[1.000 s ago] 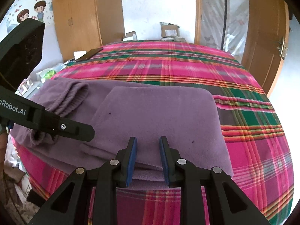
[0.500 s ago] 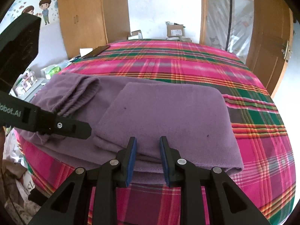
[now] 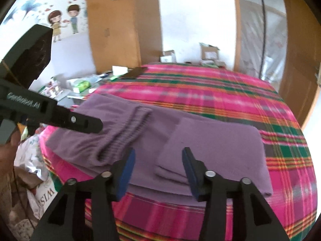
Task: Fold clothes
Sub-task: 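Withdraw both grippers up from the folded purple pants, then move the left gripper to the pants edge and close on it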
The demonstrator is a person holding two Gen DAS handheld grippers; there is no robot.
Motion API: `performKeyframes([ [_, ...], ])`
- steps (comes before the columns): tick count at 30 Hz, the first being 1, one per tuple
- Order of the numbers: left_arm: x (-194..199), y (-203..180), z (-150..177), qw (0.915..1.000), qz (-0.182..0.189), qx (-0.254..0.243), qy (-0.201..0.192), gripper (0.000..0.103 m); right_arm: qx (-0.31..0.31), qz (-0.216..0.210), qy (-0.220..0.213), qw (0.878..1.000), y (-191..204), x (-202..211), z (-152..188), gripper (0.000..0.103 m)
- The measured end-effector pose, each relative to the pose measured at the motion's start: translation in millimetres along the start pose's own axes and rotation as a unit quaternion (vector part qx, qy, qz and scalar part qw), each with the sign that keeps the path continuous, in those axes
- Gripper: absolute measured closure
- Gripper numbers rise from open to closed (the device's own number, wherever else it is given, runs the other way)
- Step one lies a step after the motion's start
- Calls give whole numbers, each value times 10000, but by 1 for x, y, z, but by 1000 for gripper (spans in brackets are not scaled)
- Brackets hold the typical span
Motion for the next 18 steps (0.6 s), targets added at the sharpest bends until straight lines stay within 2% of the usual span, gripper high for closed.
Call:
performKeyframes([
  [5, 29, 59, 2, 9960, -343, 704, -420, 70, 388, -347, -113, 9986, 34, -6, -7, 47],
  [10, 32, 103, 12, 9896, -561, 1236, -480, 70, 845, -620, -154, 9944, 68, -14, -8, 45],
  [13, 36, 122, 21, 9848, -723, 1435, -664, 70, 1025, -867, -148, 9908, 86, -21, -8, 45],
  [15, 38, 129, 25, 9837, -889, 1375, -738, 70, 1116, -1025, -128, 9884, 97, -27, -7, 45],
  [18, 38, 147, 29, 9811, -877, 1596, -663, 70, 1270, -1149, -82, 9852, 115, -36, -7, 45],
])
Point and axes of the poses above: each gripper's, at about its wrist camera, not at the fingertips, and x roughly against the way its jaws point, y to its left, z to its underside, the point moved 3 cm from there along -x, roughly the way its jaws point
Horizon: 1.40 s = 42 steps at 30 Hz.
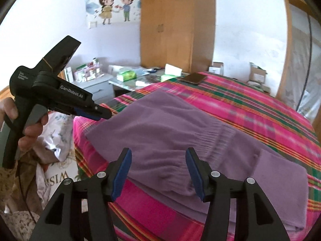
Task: Fold clothes
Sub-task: 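Move the left gripper to the pants edge and close on it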
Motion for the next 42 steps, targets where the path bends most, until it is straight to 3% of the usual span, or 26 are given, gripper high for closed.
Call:
performKeyframes([
  [12, -19, 22, -6, 9968, 615, 351, 358, 70, 512, -540, 84, 9972, 46, -42, -10, 45],
  [24, -24, 19, -10, 9938, 941, 79, 584, 68, 911, -731, 185, 9930, 77, -62, -5, 45],
  [37, -25, 17, -20, 9806, 1637, 329, 1030, 68, 1443, -389, 123, 9887, 106, -79, 1, 44],
  [42, -22, 15, -23, 9788, 1726, 307, 1063, 68, 1768, 156, -13, 9841, 117, -86, 2, 44],
])
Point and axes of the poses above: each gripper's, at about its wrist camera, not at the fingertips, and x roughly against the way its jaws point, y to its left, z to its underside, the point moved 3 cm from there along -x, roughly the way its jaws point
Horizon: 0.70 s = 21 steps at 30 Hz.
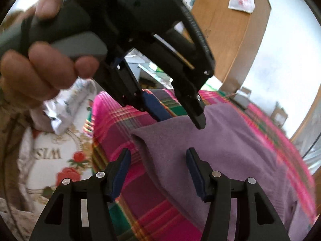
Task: Fold clothes
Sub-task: 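Move the left gripper to the pants edge and close on it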
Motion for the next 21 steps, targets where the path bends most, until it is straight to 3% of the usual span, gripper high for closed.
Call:
performKeyframes([
  [8, 1, 3, -1, 9999, 108, 88, 27, 68, -103, 391, 56, 9992, 3, -14, -8, 44],
  [15, 1, 2, -4, 9999, 139, -11, 23, 68, -577, 303, 155, 9978, -4, -18, -13, 44],
  [21, -2, 5, -16, 9999, 61, -113, 17, 67, -841, 296, 171, 9959, -10, -17, -10, 59],
])
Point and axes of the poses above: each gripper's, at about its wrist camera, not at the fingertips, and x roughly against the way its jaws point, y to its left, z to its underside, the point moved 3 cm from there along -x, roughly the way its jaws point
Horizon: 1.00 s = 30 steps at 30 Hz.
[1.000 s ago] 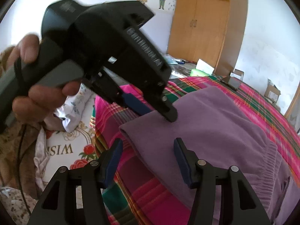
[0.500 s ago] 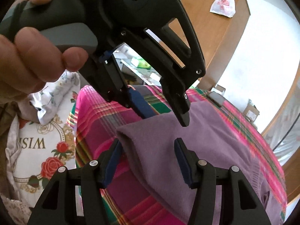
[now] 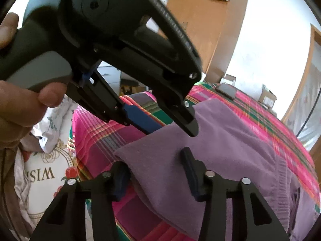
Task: Fold clothes
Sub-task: 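Move the left gripper to the pants edge and close on it, then grasp the pants edge with the right gripper while the left gripper holds it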
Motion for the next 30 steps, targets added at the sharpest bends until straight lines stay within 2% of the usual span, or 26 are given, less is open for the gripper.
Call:
performKeyframes([
  [3, -3, 0, -12, 9999, -83, -80, -20, 67, -30, -54, -22, 10000, 0, 2, 0, 71],
  [5, -3, 1, -19, 9998, -128, 6, -123, 67, -37, -97, -9, 9999, -5, 5, 1, 75],
  [9, -12, -4, -38, 9998, -103, -169, 8, 66, -139, -178, 2, 9997, -16, 7, 3, 83],
  [12, -14, -3, -48, 9999, -146, 40, -56, 66, -155, -219, -1, 9996, -13, 6, -2, 86],
  [21, -40, -8, -69, 9993, -211, -17, 295, 66, -302, -343, -179, 9988, -17, 19, -13, 89],
  [24, -45, -6, -78, 9996, -94, 94, 244, 66, -389, -411, -223, 9981, -20, 23, -15, 89],
  [27, -47, -9, -84, 9997, -139, 54, 185, 67, -430, -437, -269, 9978, -24, 29, -14, 89],
  [30, -50, -13, -87, 9998, -58, 62, 193, 72, -476, -466, -293, 9974, -26, 32, -16, 89],
])
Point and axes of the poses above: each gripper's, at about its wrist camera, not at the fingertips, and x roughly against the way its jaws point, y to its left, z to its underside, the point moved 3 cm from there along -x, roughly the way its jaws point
